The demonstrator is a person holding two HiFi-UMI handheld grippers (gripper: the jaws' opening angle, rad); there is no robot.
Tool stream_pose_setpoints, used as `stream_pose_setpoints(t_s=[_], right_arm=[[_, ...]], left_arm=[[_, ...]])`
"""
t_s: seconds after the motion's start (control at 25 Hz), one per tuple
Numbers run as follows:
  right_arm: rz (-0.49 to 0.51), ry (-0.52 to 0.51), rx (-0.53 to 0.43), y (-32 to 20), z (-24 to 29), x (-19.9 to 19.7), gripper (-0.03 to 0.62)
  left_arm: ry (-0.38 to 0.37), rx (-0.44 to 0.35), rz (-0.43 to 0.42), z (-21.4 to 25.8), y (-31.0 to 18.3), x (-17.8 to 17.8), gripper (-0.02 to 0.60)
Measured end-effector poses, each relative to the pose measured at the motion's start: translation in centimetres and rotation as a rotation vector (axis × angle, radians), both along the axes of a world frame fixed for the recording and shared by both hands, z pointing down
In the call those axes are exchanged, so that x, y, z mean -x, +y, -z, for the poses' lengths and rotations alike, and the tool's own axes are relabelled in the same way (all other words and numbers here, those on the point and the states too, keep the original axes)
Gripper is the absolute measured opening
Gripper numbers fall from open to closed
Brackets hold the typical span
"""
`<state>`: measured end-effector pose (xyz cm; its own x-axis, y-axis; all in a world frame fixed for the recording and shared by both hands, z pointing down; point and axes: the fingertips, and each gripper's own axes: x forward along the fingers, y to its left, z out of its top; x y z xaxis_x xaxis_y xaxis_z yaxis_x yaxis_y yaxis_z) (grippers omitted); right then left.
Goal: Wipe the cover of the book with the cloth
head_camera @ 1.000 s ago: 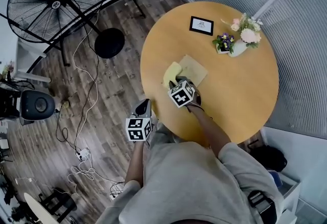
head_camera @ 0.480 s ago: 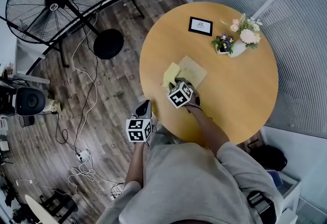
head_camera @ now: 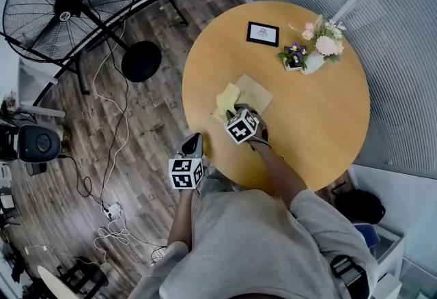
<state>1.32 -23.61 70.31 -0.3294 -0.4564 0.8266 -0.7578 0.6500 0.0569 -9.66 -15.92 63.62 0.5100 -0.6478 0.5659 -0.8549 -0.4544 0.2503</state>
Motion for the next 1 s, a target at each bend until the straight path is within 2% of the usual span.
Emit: stream_pose_setpoints(t_s=[0.56,1.0], right_arm=[[-0.073,0.005,0.006,0.4,0.3,-3.5,0.063],[-0.157,0.036,0.018,1.1,-0.1,-8.1,0.063]], left_arm=[[0.007,-0.007,-0.067,0.3,-0.9,-2.4,0.011],[0.014,-0.013,-0.132,0.5,-1.5,-4.5,0.011]])
